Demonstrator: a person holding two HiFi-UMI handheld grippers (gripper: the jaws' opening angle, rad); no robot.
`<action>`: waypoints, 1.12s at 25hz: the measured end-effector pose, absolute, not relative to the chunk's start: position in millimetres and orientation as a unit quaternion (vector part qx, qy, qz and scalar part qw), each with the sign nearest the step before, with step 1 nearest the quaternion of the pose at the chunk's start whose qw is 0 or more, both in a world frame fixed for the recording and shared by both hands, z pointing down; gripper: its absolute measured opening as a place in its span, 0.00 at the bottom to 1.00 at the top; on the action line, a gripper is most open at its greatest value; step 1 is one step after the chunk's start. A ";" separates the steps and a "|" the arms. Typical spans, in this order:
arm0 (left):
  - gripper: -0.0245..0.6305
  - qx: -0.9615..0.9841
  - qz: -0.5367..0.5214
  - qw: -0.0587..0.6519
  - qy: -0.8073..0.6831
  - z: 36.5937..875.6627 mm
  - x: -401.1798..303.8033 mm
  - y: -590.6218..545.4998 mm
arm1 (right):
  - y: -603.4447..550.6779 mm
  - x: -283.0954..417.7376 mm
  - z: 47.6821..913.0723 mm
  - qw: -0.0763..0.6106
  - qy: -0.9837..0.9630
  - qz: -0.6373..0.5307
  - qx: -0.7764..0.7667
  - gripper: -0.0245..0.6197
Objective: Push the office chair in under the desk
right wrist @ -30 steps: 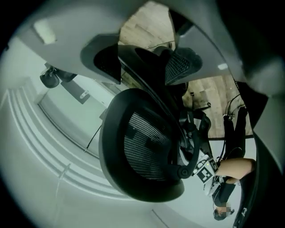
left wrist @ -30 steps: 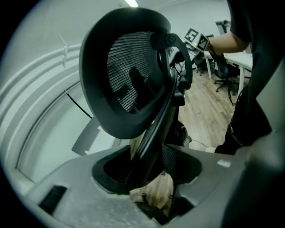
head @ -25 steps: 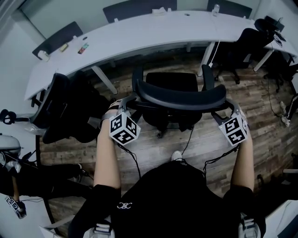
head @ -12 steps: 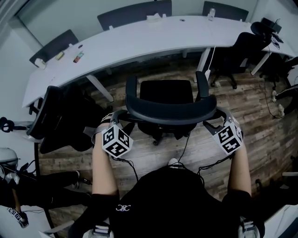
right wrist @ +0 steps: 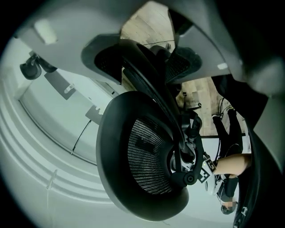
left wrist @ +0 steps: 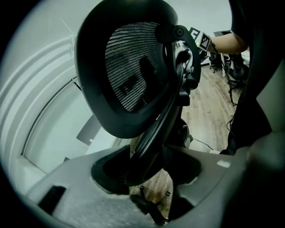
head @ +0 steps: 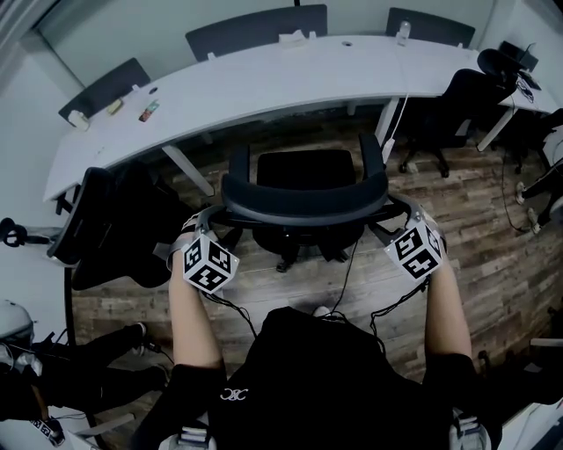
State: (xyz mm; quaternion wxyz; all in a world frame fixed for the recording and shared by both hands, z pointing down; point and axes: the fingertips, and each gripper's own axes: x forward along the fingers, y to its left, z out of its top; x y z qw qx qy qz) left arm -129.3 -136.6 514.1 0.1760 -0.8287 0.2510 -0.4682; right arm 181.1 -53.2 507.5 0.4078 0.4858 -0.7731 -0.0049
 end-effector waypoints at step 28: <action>0.38 -0.848 -0.418 0.166 0.279 507.6 -75.4 -236.9 | -187.1 240.6 507.2 0.410 -0.788 0.001 0.458 0.53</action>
